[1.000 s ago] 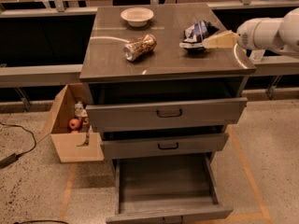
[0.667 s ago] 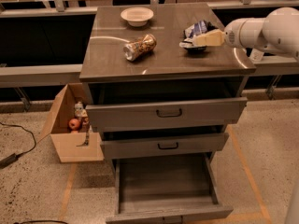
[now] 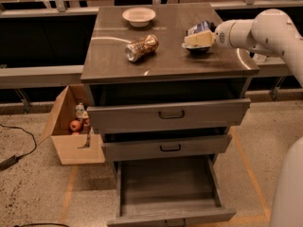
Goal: Place blue chip bag into bottom drawer
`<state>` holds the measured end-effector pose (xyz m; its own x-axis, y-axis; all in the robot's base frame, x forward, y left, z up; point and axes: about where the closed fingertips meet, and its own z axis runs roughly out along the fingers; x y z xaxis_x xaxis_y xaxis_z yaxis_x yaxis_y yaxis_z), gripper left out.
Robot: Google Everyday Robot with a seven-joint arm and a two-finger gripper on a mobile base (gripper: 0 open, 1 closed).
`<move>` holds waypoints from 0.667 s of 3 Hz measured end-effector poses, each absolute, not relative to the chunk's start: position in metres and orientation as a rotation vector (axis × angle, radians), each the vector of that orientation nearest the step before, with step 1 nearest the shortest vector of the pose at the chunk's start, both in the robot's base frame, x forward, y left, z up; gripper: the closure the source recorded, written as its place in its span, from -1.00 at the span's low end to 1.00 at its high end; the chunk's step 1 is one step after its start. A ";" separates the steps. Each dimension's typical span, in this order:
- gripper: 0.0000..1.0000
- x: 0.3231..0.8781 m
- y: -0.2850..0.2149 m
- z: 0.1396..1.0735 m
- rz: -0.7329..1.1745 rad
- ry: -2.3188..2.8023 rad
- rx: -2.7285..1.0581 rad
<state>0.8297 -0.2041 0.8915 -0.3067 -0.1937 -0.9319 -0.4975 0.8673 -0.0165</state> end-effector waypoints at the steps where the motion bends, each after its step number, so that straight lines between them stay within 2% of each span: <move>1: -0.25 0.832 -0.200 0.889 0.338 1.889 -0.519; 2: 0.35 0.829 -0.199 0.887 0.320 1.887 -0.546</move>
Offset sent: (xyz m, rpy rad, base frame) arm -0.0039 -0.0008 -0.0057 -0.0514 -0.0111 0.0173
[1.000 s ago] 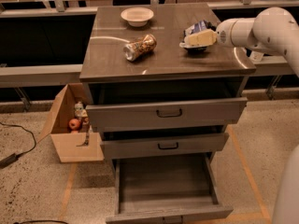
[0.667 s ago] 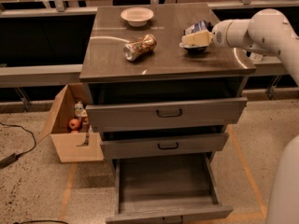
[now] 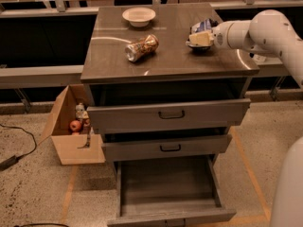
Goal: Place blue chip bag into bottom drawer
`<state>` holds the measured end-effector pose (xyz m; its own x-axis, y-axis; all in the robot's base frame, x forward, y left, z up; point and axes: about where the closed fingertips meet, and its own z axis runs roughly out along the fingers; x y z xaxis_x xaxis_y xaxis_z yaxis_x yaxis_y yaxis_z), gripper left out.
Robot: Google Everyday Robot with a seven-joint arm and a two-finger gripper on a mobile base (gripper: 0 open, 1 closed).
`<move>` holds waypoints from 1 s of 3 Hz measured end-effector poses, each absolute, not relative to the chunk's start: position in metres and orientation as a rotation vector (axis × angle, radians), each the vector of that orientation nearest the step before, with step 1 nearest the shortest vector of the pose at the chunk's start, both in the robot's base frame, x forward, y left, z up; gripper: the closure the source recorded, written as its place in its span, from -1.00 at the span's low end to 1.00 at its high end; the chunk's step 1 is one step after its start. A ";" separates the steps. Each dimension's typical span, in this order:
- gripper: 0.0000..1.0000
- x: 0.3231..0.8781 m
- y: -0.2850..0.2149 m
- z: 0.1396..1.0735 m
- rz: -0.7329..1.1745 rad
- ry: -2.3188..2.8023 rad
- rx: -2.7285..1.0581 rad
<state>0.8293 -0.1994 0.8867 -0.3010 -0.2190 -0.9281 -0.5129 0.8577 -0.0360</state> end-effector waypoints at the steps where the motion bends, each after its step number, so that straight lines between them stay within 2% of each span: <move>1: 0.82 0.812 -0.204 0.894 0.355 1.871 -0.582; 2: 1.00 0.771 -0.207 0.919 0.398 1.855 -0.614; 3: 1.00 0.714 -0.200 0.943 0.538 1.836 -0.653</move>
Offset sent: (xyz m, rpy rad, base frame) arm -0.1254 -0.0160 0.0799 0.0366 -0.0147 0.1381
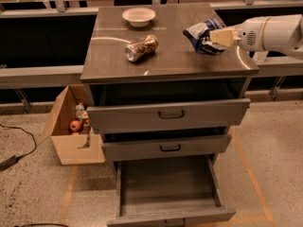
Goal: Place blue chip bag into bottom drawer
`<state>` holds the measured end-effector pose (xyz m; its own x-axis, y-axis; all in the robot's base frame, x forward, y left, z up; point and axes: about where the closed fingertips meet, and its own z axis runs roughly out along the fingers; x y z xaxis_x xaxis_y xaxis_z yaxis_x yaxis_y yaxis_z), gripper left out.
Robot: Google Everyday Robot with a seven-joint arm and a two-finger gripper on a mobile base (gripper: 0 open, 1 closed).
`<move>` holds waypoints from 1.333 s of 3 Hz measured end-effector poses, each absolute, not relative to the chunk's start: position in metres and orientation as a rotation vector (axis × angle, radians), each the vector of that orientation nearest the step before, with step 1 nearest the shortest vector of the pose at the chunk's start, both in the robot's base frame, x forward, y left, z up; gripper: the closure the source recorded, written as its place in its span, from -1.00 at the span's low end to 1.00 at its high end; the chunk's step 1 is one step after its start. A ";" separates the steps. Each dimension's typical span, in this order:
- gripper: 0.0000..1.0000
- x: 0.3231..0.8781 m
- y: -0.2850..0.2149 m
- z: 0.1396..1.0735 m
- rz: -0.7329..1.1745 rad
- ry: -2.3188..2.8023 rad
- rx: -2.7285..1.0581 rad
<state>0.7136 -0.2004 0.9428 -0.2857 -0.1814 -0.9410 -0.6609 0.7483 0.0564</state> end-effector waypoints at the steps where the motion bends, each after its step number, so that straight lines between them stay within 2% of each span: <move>1: 1.00 0.706 -0.197 0.941 0.573 1.843 -0.667; 2: 1.00 0.698 -0.194 0.945 0.586 1.842 -0.675; 4: 1.00 0.607 -0.158 0.972 0.661 1.908 -0.723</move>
Offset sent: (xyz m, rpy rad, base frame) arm -0.0306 0.0042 0.0111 0.0211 0.0303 0.0509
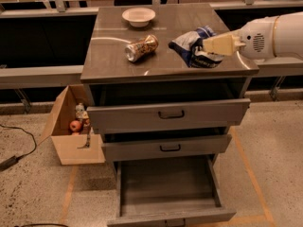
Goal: Place blue chip bag into bottom drawer
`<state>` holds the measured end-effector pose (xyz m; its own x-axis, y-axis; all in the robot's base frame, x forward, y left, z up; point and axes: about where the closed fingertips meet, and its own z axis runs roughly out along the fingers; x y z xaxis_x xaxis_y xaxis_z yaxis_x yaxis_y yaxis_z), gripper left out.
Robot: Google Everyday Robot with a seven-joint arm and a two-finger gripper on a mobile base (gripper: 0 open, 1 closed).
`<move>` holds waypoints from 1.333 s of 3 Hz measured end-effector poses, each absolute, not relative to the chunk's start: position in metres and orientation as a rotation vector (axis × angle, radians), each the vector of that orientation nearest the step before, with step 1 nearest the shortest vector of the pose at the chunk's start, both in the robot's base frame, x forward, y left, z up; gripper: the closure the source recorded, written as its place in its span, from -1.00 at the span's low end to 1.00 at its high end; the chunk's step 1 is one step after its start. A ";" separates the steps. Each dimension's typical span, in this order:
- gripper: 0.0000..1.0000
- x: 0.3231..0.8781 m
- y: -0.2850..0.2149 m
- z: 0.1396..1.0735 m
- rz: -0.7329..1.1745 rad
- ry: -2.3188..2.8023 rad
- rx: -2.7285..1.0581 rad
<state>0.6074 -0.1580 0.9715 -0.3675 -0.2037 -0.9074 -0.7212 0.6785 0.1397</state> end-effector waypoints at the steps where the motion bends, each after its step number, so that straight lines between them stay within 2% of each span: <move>1: 1.00 0.554 -0.133 0.948 0.717 2.006 -0.715; 2: 1.00 0.520 -0.120 0.898 0.726 2.100 -0.709; 4: 1.00 0.500 -0.105 0.768 0.633 2.273 -0.717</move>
Offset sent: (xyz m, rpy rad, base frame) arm -0.1298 0.0462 -0.1616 -0.0833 0.3177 -0.0244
